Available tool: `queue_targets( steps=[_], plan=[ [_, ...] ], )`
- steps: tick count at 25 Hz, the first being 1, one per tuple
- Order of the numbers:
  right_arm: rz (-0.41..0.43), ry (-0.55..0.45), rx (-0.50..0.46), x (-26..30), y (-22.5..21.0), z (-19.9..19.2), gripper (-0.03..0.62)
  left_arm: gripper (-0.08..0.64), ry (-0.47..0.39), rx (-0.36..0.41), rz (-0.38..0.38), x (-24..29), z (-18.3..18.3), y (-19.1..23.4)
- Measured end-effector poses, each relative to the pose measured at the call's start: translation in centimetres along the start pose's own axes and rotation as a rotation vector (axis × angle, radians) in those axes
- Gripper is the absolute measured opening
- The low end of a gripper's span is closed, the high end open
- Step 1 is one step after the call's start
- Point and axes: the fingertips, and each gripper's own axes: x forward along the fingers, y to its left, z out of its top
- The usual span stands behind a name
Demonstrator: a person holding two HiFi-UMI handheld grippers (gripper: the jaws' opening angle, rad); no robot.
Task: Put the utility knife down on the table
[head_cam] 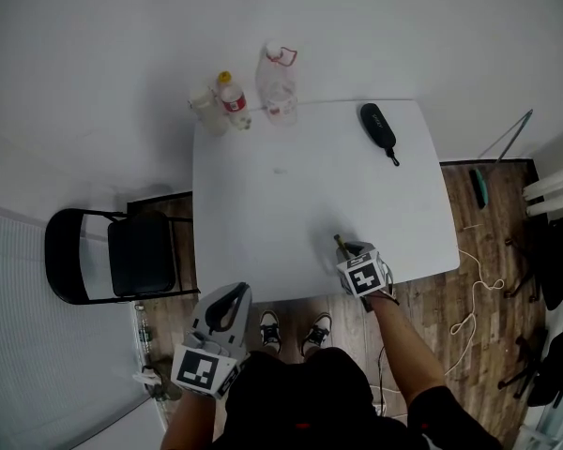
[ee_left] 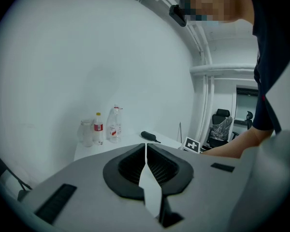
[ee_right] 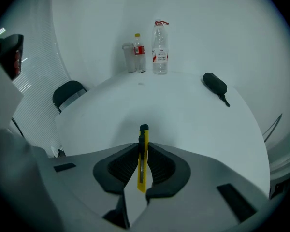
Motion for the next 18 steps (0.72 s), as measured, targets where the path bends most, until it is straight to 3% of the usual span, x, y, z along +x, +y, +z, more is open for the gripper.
queue_targets(
  steps=[9, 18],
  plan=[
    [0.025, 0.067, 0.026, 1.7, 0.1, -1.1, 0.071, 0.031, 0.0, -0.029, -0.015, 0.7, -0.4, 1.1],
    [-0.002, 0.097, 0.042, 2.4, -0.8, -1.2, 0.071, 0.031, -0.011, -0.02, 0.009, 0.8, -0.4, 2.9]
  ],
)
